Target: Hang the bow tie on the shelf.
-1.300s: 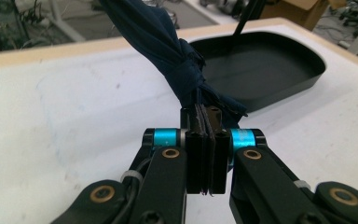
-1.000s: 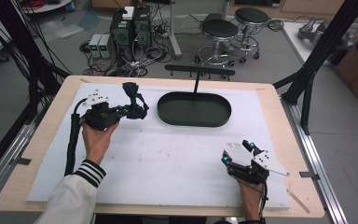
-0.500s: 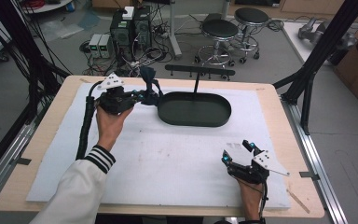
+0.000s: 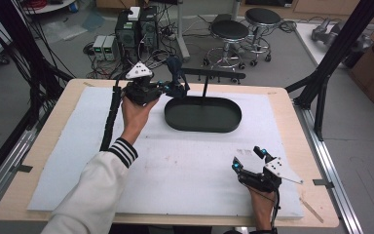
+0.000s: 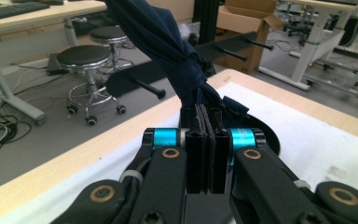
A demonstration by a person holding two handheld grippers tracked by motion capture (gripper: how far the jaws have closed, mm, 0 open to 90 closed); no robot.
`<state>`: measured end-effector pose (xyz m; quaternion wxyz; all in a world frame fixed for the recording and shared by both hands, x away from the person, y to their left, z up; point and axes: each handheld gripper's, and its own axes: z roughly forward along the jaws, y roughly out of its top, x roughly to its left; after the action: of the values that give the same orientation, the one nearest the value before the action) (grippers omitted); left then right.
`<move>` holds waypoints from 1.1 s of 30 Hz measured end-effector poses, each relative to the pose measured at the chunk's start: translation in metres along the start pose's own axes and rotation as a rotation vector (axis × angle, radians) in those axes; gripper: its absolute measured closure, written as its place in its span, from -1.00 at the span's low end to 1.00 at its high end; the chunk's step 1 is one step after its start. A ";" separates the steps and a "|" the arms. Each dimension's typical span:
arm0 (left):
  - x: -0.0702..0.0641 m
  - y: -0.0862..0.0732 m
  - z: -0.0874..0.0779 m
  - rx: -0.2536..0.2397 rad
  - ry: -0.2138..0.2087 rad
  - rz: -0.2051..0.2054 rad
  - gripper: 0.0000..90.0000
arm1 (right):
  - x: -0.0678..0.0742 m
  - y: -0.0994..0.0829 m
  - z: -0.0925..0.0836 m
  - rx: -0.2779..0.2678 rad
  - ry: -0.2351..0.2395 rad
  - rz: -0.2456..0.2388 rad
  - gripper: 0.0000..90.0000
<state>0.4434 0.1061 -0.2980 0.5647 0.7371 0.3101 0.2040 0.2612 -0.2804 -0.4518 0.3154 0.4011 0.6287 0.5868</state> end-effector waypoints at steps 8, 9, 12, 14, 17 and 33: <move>0.011 0.000 0.013 0.034 0.051 0.005 0.96 | 0.000 0.000 0.000 0.000 0.002 0.003 -0.76; 0.013 -0.001 0.014 0.044 0.062 0.007 0.96 | 0.000 0.000 0.000 0.000 0.003 0.002 -0.76; 0.018 -0.004 0.016 0.071 0.090 0.012 0.96 | 0.000 0.000 0.000 0.001 0.002 0.002 -0.76; 0.020 -0.006 0.017 0.082 0.105 0.011 0.96 | 0.000 0.000 0.000 0.001 0.002 0.001 -0.76; 0.023 -0.011 0.020 0.123 0.127 0.023 0.96 | 0.000 0.000 0.000 0.000 0.003 0.001 -0.76; 0.039 -0.034 0.014 0.157 0.160 -0.068 0.65 | 0.000 0.000 -0.001 -0.005 0.014 0.009 -0.76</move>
<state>0.4733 0.1291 -0.3362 0.4855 0.7494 0.3941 0.2179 0.2602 -0.2814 -0.4521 0.3094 0.3992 0.6274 0.5926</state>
